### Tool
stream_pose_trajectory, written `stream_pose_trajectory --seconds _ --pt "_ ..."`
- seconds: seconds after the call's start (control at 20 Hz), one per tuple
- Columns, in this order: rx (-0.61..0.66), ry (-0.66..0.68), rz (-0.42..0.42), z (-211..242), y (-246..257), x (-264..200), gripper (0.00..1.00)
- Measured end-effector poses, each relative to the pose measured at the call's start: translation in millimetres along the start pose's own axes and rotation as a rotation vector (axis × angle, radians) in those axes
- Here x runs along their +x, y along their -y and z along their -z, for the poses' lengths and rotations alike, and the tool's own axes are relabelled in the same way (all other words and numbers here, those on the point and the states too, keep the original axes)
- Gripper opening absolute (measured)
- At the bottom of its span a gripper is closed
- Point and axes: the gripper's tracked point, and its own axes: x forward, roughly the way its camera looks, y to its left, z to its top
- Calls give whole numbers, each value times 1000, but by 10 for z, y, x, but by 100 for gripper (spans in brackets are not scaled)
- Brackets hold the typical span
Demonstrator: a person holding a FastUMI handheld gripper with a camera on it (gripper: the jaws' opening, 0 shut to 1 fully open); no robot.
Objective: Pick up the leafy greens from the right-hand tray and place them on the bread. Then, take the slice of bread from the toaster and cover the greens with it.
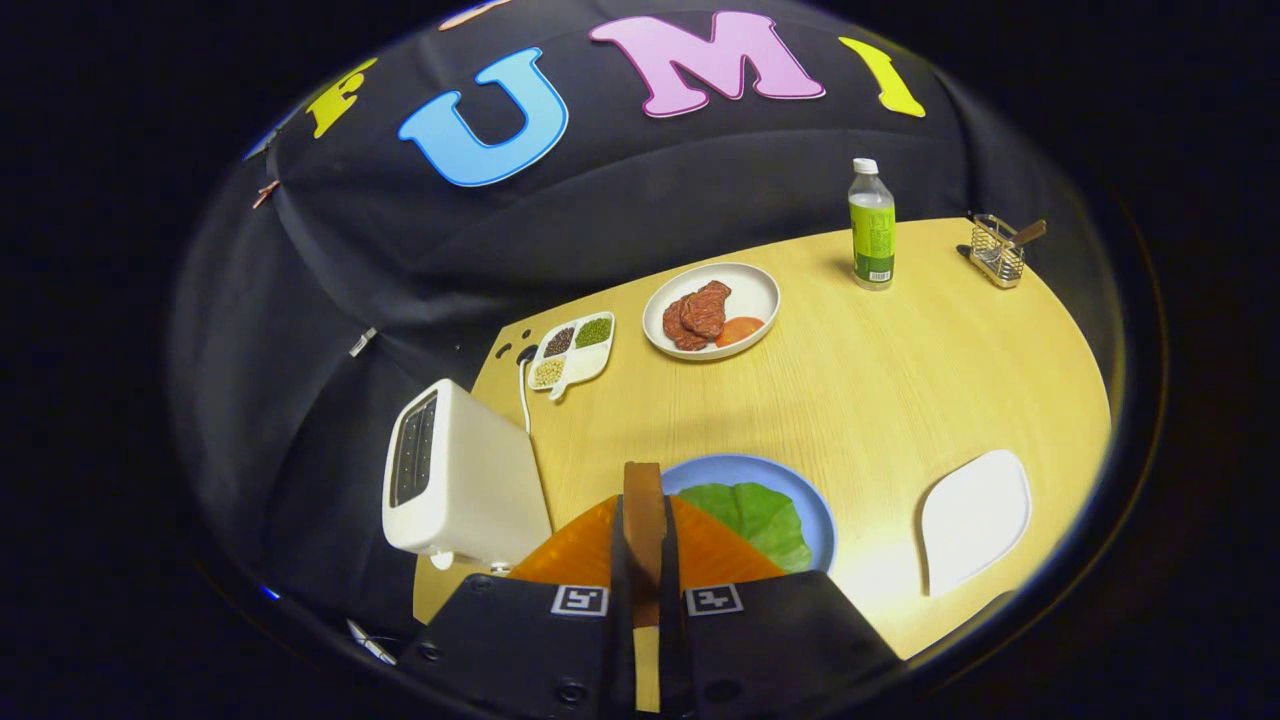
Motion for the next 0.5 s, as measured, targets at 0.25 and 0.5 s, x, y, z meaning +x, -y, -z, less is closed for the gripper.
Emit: stream_pose_trajectory --seconds 0.25,0.5 --pt "76 -35 41 224 259 265 14" --pt "-8 -56 159 362 766 286 31"
